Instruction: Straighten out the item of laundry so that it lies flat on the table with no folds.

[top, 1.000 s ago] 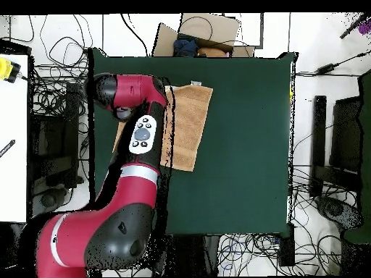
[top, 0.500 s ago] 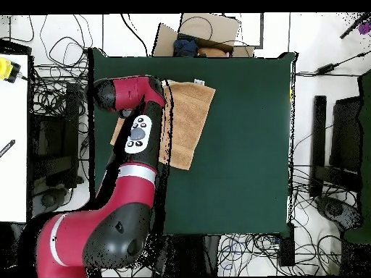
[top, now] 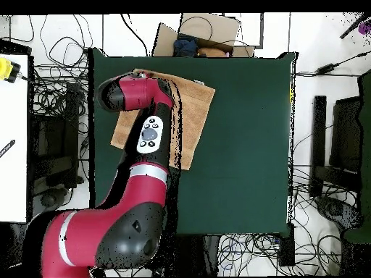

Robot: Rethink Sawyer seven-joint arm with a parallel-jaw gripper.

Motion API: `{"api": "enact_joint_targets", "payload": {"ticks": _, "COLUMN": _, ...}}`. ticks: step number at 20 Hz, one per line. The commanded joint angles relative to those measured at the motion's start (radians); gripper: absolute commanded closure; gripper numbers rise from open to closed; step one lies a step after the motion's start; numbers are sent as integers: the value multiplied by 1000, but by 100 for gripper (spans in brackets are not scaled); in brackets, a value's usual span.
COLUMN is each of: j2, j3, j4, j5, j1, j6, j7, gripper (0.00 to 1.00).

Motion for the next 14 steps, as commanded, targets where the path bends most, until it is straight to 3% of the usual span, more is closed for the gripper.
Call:
{"api": "enact_joint_targets", "payload": {"ticks": 1, "j2": -13, "j3": 174, "j4": 151, "j5": -11, "j1": -30, "j6": -43, "j7": 128, "gripper": 0}}
{"api": "enact_joint_targets", "payload": {"ticks": 12, "j2": -6, "j3": 202, "j4": 167, "j5": 5, "j1": -50, "j6": -19, "j7": 153, "gripper": 0}}
{"api": "enact_joint_targets", "payload": {"ticks": 14, "j2": 0, "j3": 139, "j4": 173, "j5": 12, "j1": -22, "j6": 99, "j7": 183, "gripper": 0}}
